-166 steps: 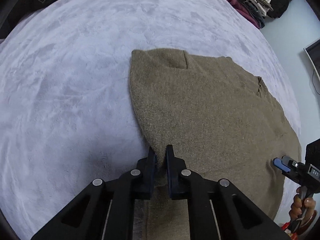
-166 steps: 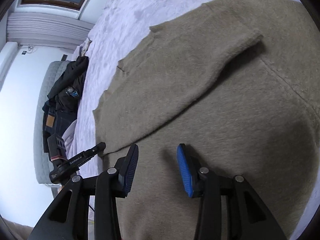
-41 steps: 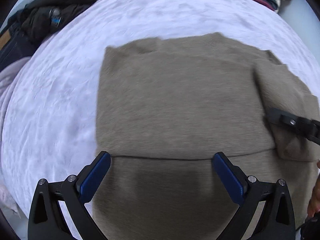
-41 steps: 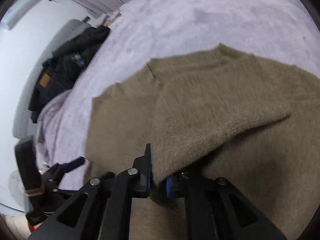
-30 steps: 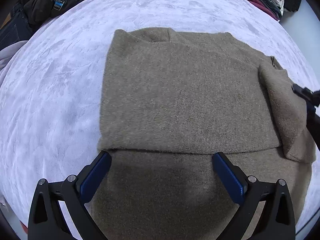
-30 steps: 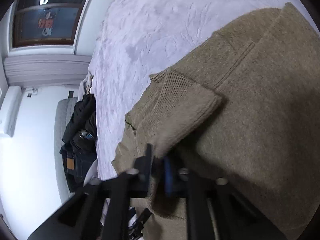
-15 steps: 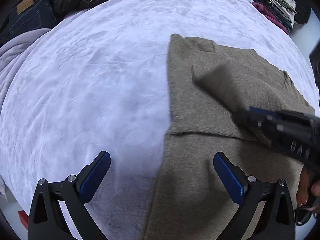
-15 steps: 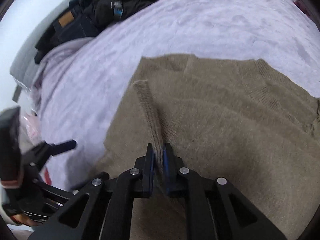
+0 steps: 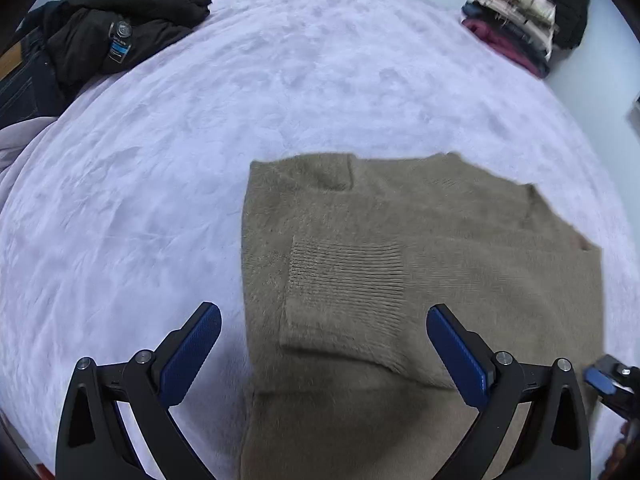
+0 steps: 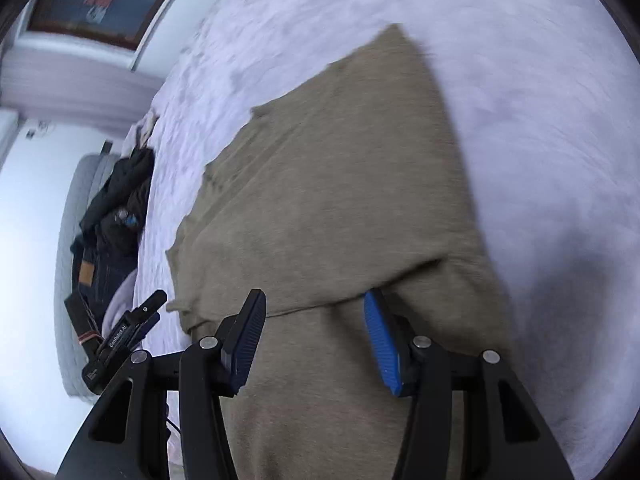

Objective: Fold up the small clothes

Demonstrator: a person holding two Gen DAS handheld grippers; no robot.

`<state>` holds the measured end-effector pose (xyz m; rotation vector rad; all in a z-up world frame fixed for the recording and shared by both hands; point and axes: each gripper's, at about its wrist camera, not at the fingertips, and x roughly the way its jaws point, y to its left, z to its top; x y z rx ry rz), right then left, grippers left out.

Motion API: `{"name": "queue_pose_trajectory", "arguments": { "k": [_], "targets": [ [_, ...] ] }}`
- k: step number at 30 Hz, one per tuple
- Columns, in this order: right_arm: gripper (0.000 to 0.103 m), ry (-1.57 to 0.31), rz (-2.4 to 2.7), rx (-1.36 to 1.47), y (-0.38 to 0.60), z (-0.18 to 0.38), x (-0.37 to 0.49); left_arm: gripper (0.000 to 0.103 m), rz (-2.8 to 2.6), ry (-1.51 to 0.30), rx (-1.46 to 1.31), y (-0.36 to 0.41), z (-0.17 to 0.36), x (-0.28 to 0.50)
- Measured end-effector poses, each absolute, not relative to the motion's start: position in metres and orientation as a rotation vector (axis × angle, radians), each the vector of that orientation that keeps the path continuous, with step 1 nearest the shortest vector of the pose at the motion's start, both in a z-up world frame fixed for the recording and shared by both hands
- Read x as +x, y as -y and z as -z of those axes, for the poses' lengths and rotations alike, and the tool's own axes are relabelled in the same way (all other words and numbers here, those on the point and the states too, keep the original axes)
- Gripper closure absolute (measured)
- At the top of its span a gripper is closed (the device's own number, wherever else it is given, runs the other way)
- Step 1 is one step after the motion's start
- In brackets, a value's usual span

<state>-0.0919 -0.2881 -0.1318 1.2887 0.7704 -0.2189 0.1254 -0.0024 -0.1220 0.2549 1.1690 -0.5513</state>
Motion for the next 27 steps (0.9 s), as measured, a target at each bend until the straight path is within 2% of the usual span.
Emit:
{"name": "queue_pose_trajectory", "arguments": {
  "k": [3, 4, 5, 6, 11, 15, 17, 19, 21, 23, 25, 27],
  "targets": [
    [0.048, -0.662, 0.276, 1.431, 0.31, 0.155, -0.114, 0.0, 0.501, -1.222, 0.319, 0.016, 0.144, 0.13],
    [0.058, -0.626, 0.286, 1.467, 0.313, 0.16, -0.113, 0.0, 0.496, -1.238, 0.32, 0.014, 0.149, 0.129],
    [0.071, -0.59, 0.285, 1.511, 0.317, 0.167, -0.112, 0.0, 0.494, -1.248, 0.312, 0.012, 0.15, 0.129],
    [0.097, -0.565, 0.28, 1.546, 0.32, 0.17, -0.112, 0.0, 0.49, -1.25, 0.308, 0.011, 0.148, 0.128],
    [0.097, -0.534, 0.298, 1.388, 0.325, 0.149, -0.125, 0.0, 0.523, -1.225, 0.383, 0.023, 0.141, 0.111],
    [0.097, -0.667, 0.318, 1.315, 0.332, 0.176, -0.13, 0.0, 0.514, -1.193, 0.439, 0.03, 0.148, 0.1],
    [0.093, -0.653, 0.292, 1.372, 0.335, 0.186, -0.138, 0.0, 0.516, -1.204, 0.418, 0.026, 0.147, 0.103],
    [0.082, -0.669, 0.27, 1.383, 0.336, 0.18, -0.144, 0.0, 0.519, -1.213, 0.405, 0.019, 0.145, 0.108],
    [0.075, -0.671, 0.211, 1.38, 0.332, 0.166, -0.151, 0.0, 0.526, -1.218, 0.39, 0.014, 0.14, 0.11],
    [0.075, -0.632, 0.167, 1.35, 0.331, 0.144, -0.159, 0.0, 0.56, -1.22, 0.34, 0.01, 0.131, 0.117],
    [0.053, -0.62, 0.205, 1.273, 0.341, 0.127, -0.157, 0.0, 0.59, -1.208, 0.298, 0.012, 0.122, 0.122],
    [0.047, -0.622, 0.274, 1.22, 0.362, 0.123, -0.143, 0.0, 0.592, -1.189, 0.292, 0.021, 0.118, 0.127]
  ]
}}
